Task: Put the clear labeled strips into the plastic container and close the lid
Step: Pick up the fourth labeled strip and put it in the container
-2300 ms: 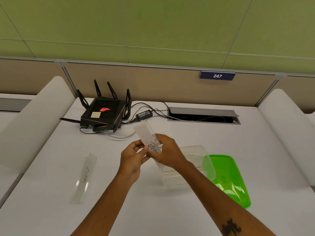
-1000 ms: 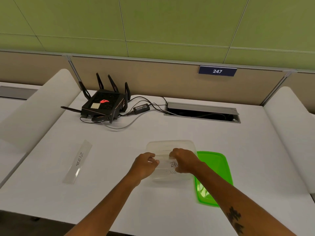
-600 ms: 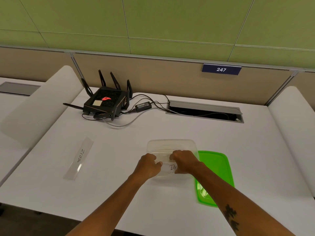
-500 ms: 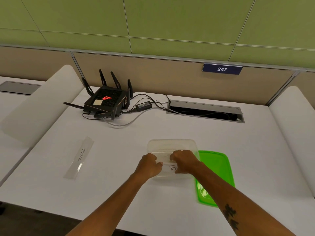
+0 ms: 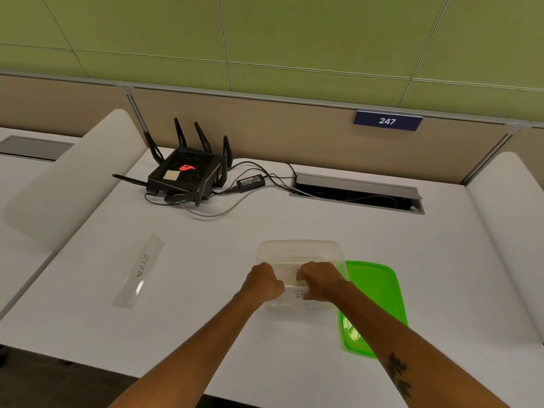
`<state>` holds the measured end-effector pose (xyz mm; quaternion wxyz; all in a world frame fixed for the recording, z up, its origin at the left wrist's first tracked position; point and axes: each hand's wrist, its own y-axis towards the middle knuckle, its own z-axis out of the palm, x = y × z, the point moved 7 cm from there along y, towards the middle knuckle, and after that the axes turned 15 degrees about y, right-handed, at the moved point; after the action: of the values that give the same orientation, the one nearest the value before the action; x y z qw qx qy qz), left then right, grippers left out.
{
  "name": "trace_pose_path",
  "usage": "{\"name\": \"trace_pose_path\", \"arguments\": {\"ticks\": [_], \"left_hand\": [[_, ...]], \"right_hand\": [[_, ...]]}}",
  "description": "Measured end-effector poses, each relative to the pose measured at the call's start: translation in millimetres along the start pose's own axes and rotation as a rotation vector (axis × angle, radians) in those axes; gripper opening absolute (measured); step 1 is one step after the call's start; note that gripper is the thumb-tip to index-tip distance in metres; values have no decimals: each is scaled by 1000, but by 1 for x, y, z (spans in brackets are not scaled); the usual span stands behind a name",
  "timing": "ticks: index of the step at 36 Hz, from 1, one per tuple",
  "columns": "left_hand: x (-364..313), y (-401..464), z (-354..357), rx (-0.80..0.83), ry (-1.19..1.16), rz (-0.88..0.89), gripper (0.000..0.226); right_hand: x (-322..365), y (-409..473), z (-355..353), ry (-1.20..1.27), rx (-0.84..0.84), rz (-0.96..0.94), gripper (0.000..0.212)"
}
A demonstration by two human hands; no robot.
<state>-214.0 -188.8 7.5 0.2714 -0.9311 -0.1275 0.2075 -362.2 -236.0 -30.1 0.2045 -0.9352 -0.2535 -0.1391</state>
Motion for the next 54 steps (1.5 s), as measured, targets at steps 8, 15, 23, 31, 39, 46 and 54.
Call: {"name": "trace_pose_path", "arguments": {"ticks": [8, 15, 23, 31, 39, 46, 54], "left_hand": [[3, 0, 0, -7, -25, 24, 44], [7, 0, -3, -14, -35, 56, 40], [15, 4, -23, -106, -81, 104, 34], [76, 19, -74, -358, -383, 132, 20], [181, 40, -114, -463, -381, 1, 18], [251, 37, -136, -614, -209, -65, 14], [314, 48, -136, -633, -60, -88, 42]], "right_hand": [[-2, -2, 2, 9, 15, 19, 54], [-5, -4, 0, 69, 28, 77, 56], [2, -2, -27, 223, -101, 53, 36], [34, 10, -70, 442, -463, 70, 23], [102, 30, -65, 485, -589, -80, 32], [159, 58, -34, 459, -507, -124, 36], [200, 81, 8, 492, -396, -115, 37]]}}
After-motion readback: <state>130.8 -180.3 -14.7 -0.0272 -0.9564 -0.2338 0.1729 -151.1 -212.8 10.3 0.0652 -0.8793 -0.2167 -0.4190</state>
